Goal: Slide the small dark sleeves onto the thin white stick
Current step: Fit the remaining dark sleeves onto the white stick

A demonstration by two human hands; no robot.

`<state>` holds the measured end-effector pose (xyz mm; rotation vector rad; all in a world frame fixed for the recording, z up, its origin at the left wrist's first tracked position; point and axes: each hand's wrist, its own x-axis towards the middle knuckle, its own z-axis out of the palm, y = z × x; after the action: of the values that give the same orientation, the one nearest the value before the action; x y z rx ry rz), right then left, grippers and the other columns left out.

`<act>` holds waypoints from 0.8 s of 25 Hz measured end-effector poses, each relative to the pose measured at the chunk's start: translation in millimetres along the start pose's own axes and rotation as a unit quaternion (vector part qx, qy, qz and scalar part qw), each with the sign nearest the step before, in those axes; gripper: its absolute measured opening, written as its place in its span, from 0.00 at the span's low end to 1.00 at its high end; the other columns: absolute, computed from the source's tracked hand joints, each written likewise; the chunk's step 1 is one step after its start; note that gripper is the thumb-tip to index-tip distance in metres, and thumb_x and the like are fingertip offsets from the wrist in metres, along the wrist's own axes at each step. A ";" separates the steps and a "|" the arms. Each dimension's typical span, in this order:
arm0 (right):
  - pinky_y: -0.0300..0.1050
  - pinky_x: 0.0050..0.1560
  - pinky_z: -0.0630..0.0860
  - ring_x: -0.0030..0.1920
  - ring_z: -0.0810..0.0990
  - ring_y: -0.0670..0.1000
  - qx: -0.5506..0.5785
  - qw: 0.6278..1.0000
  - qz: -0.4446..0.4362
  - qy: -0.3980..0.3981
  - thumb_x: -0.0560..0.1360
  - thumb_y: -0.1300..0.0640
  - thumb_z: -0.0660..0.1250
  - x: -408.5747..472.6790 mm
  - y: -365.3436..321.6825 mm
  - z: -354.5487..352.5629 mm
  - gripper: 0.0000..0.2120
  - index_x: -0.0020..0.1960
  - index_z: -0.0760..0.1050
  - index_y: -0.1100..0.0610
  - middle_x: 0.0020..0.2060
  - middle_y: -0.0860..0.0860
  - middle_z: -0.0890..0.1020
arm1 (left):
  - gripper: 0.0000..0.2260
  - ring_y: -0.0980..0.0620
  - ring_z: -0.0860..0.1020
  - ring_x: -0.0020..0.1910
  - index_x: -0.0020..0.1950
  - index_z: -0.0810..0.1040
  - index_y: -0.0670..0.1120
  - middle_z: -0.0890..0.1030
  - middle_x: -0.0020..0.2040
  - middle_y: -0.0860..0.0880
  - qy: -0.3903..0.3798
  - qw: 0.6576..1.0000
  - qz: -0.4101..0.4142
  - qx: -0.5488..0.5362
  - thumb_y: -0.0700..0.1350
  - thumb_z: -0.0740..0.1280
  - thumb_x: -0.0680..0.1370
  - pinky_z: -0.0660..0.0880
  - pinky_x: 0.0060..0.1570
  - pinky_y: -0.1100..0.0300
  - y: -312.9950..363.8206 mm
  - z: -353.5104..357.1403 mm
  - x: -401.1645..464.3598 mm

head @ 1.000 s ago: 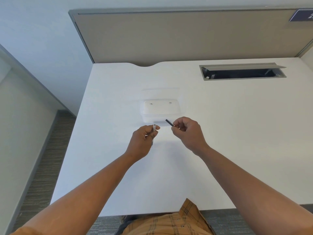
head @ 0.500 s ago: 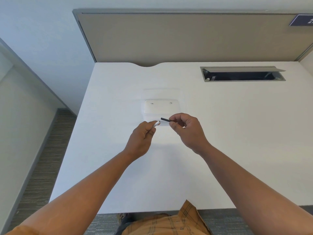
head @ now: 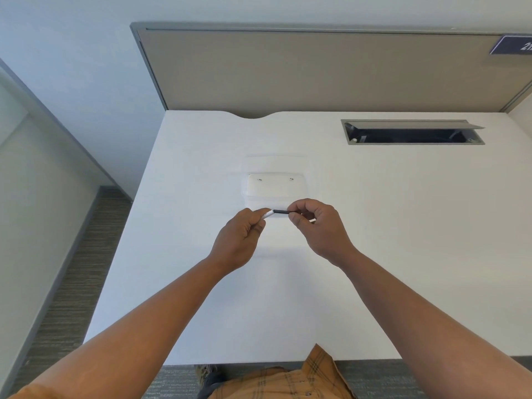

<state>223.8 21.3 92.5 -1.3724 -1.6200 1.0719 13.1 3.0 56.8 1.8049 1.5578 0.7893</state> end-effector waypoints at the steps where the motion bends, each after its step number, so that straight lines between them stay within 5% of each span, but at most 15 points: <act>1: 0.30 0.39 0.70 0.38 0.76 0.40 -0.005 1.000 -0.002 0.000 0.78 0.59 0.70 -0.6 -0.2 0.6 0.07 0.46 0.82 0.47 0.37 0.32 0.81 | 0.15 0.61 0.73 0.46 0.65 0.66 0.71 0.71 0.43 0.63 -0.002 1.000 0.001 0.002 0.55 0.55 0.82 0.68 0.42 0.62 0.2 -0.4 0.5; 8: 0.39 0.43 0.74 0.41 0.78 0.49 -0.125 0.988 -0.091 0.004 0.77 0.64 0.68 2.0 2.6 -0.7 0.07 0.49 0.82 0.54 0.42 0.46 0.82 | 0.15 0.61 0.74 0.44 0.68 0.70 0.68 0.72 0.44 0.62 -0.039 0.997 -0.022 0.058 0.54 0.56 0.83 0.74 0.43 0.55 -3.9 -3.3 1.7; 12: 0.44 0.42 0.72 0.40 0.75 0.50 -0.198 0.970 -0.139 -0.022 0.79 0.65 0.66 2.4 8.3 -1.8 0.06 0.51 0.81 0.57 0.41 0.49 0.79 | 0.16 0.65 0.73 0.43 0.70 0.71 0.65 0.72 0.42 0.61 -0.055 0.991 -0.012 0.119 0.54 0.56 0.83 0.68 0.37 0.60 -2.1 -2.5 1.4; 20: 0.48 0.37 0.70 0.36 0.73 0.49 -0.188 0.976 -0.053 -0.100 0.83 0.54 0.61 6.7 12.2 1.7 0.12 0.43 0.78 0.55 0.35 0.48 0.78 | 0.15 0.56 0.73 0.42 0.69 0.73 0.63 0.72 0.39 0.59 -0.076 0.978 0.027 0.192 0.54 0.55 0.84 0.62 0.34 0.64 8.9 -5.1 7.2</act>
<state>225.7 28.6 80.7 -1.4279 -2.1026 0.8931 15.5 9.4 67.2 2.1329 1.6469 0.3781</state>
